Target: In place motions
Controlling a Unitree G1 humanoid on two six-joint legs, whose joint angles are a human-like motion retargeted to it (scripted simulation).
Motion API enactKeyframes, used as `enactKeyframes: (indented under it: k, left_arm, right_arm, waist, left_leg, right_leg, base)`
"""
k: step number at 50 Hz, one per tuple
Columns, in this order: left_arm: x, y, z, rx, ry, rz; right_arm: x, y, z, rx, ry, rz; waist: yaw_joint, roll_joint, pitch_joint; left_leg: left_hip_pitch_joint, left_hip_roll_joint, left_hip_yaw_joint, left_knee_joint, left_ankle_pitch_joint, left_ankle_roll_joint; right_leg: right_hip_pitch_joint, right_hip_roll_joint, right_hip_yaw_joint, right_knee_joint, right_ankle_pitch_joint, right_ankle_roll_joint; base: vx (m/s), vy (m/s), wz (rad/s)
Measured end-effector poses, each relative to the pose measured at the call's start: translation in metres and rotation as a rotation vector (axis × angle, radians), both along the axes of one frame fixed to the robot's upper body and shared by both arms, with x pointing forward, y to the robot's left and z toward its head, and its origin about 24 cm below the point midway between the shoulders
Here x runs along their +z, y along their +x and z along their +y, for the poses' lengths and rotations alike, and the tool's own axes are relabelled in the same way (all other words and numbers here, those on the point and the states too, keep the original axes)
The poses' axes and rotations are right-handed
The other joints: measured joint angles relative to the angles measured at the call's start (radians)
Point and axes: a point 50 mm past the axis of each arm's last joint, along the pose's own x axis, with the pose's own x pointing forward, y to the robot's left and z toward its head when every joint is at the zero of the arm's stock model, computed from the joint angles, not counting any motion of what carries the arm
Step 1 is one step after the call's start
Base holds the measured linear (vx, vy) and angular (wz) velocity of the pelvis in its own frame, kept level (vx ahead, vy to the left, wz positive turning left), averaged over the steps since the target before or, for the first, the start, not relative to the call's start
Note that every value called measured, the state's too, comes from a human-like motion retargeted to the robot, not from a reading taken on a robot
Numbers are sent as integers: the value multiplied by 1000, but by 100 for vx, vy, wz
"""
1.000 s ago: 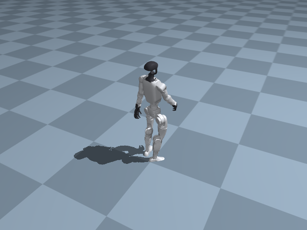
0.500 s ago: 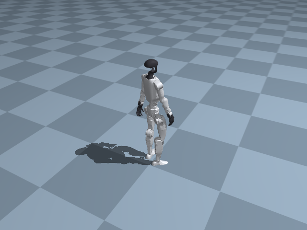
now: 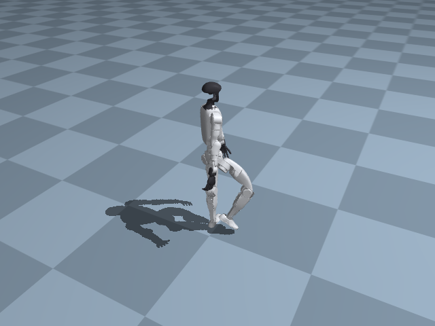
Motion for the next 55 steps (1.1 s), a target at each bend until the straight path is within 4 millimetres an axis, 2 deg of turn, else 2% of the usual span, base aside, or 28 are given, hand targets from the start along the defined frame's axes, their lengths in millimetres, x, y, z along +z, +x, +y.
enactKeyframes:
  k: [2, 3, 5, 7, 9, 12, 15, 18, 20, 23, 26, 27, 29, 30, 31, 32, 35, 38, 42, 45, 47, 52, 55]
  left_arm:
    - [24, 58, -11, 25, 12, -203]
    - [40, 86, -17, 26, 14, -317]
    - [67, 124, -25, 14, 14, -477]
    - [105, 164, -32, -26, 23, -678]
    - [131, 186, -36, -49, 35, -812]
    - [163, 206, -37, -57, 66, -975]
    - [176, 211, -36, -38, 91, -1059]
    - [160, 201, -39, -21, 82, -1030]
    - [136, 185, -44, -37, 57, -958]
    - [81, 140, -49, -88, 26, -727]
    - [35, 84, -46, -128, 2, -495]
    - [22, 64, -44, -131, -9, -419]
    - [1, 25, -42, -120, -33, -269]
    - [-7, 7, -42, -111, -44, -197]
    - [-15, -18, -40, -101, -54, -94]
    - [-22, -41, -39, -92, -63, 0]
    - [-30, -93, -30, -86, -72, 198]
    - [-31, -116, -23, -73, -62, 266]
    - [-31, -119, -18, -39, -56, 261]
    - [-31, -112, -18, -46, -53, 249]
    - [-30, -106, -17, -71, -56, 235]
    - [-31, -99, -16, -92, -46, 192]
    - [-31, -98, -14, -44, -36, 169]
  right_arm:
    - [8, -24, -7, -69, -35, 107]
    - [14, -40, -9, -113, -49, 171]
    - [23, -60, -12, -172, -69, 248]
    - [34, -84, -15, -235, -109, 312]
    - [41, -96, -18, -274, -155, 328]
    - [45, -103, -20, -329, -214, 316]
    - [40, -94, -19, -368, -216, 280]
    - [32, -79, -15, -378, -170, 246]
    - [26, -69, -9, -379, -132, 217]
    - [12, -45, 3, -359, -66, 139]
    - [-1, -10, 14, -297, 3, 24]
    - [-5, 4, 17, -267, 27, -20]
    - [-10, 32, 22, -200, 75, -107]
    - [-12, 43, 24, -167, 100, -142]
    - [-12, 56, 25, -119, 128, -176]
    - [-13, 67, 27, -73, 151, -205]
    - [-12, 91, 30, 32, 181, -261]
    - [-10, 116, 30, 86, 194, -342]
    - [-4, 142, 28, 101, 205, -451]
    - [-5, 133, 21, 18, 165, -467]
    - [-8, 106, 15, -91, 118, -399]
    - [-6, 16, 14, -345, 27, -96]
    - [0, -18, 15, -387, -28, 10]
  waist:
    - [-86, 15, 45]
    - [-123, 27, 68]
    - [-175, 51, 92]
    - [-229, 76, 111]
    - [-251, 92, 118]
    - [-268, 94, 126]
    - [-263, 76, 112]
    - [-223, 58, 62]
    - [-185, 55, 14]
    - [-112, 55, -61]
    - [-43, 24, -105]
    - [-24, 10, -118]
    - [8, -12, -143]
    - [27, -22, -151]
    - [45, -44, -158]
    - [68, -64, -166]
    - [169, -94, -198]
    - [217, -96, -204]
    - [173, -89, -166]
    - [134, -74, -157]
    - [124, -67, -169]
    - [169, -60, -213]
    - [180, -52, -206]
  left_leg:
    - [-7, 21, -35, 14, 0, 7]
    - [-11, 43, -54, 25, 2, 10]
    - [-28, 82, -83, 45, 1, 10]
    - [-52, 132, -105, 74, -1, 8]
    - [-69, 165, -102, 97, -6, 5]
    - [-68, 185, -83, 117, -16, 1]
    - [-49, 160, -50, 104, -18, -6]
    - [-21, 112, 17, 58, -8, -15]
    - [-11, 85, 51, 28, 0, -24]
    - [-9, 62, 91, 0, 6, -39]
    - [11, 17, 132, -19, 5, -51]
    - [16, -3, 143, -23, 4, -55]
    - [18, -40, 154, -24, -3, -61]
    - [23, -53, 158, -24, -6, -66]
    - [35, -75, 148, -27, -6, -71]
    - [46, -94, 148, -30, -6, -78]
    - [54, -103, 192, -33, 0, -100]
    - [37, -80, 198, -28, 12, -113]
    - [33, -60, 176, -25, 39, -119]
    - [21, -44, 137, -19, 54, -126]
    - [3, -33, 104, -9, 61, -131]
    - [-34, -11, 74, 2, 76, -145]
    - [-37, 0, 63, 1, 87, -152]
  right_leg:
    - [-115, -61, -18, 160, -33, -48]
    - [-178, -58, -9, 215, -39, -52]
    - [-260, -44, -10, 262, -45, -48]
    - [-347, -17, -25, 281, -54, -43]
    - [-389, -4, -47, 276, -67, -59]
    - [-396, 10, -57, 250, -76, -69]
    - [-352, 21, -24, 203, -62, -47]
    - [-268, 34, 12, 126, -45, -13]
    - [-190, 55, 33, 38, -20, 14]
    - [-16, 157, 98, -214, 57, 71]
    - [177, 268, 239, -537, 152, 111]
    - [240, 292, 295, -647, 154, 124]
    - [352, 297, 334, -838, 27, 137]
    - [402, 282, 291, -907, -75, 122]
    - [440, 277, 261, -987, -132, 85]
    - [470, 268, 249, -1055, -164, 69]
    - [490, 243, 306, -1154, -104, 129]
    - [465, 247, 307, -1150, -113, 113]
    - [473, 245, 246, -1120, -147, 94]
    - [499, 250, 189, -1130, -165, 88]
    - [508, 251, 157, -1141, -171, 86]
    - [505, 269, 126, -1154, -184, 72]
    - [510, 281, 116, -1154, -192, 65]
  base:
    - [-20, 18, 88]
    - [-12, 7, 83]
    - [-5, -1, 65]
    - [0, -2, 21]
    - [1, -3, -12]
    - [-1, -5, -35]
    - [-6, -1, -58]
    - [0, -3, -84]
    - [9, -10, -78]
    - [13, -16, -74]
    - [5, -17, -73]
    - [1, -18, -59]
    - [2, -18, -46]
    - [7, -17, -32]
    - [10, -18, -27]
    - [12, -20, -38]
    - [6, -27, -65]
    - [-9, -28, -7]
    - [-17, -22, 72]
    - [-14, -11, 93]
    - [-4, -7, 78]
    - [2, -15, 32]
    - [-10, -16, 16]
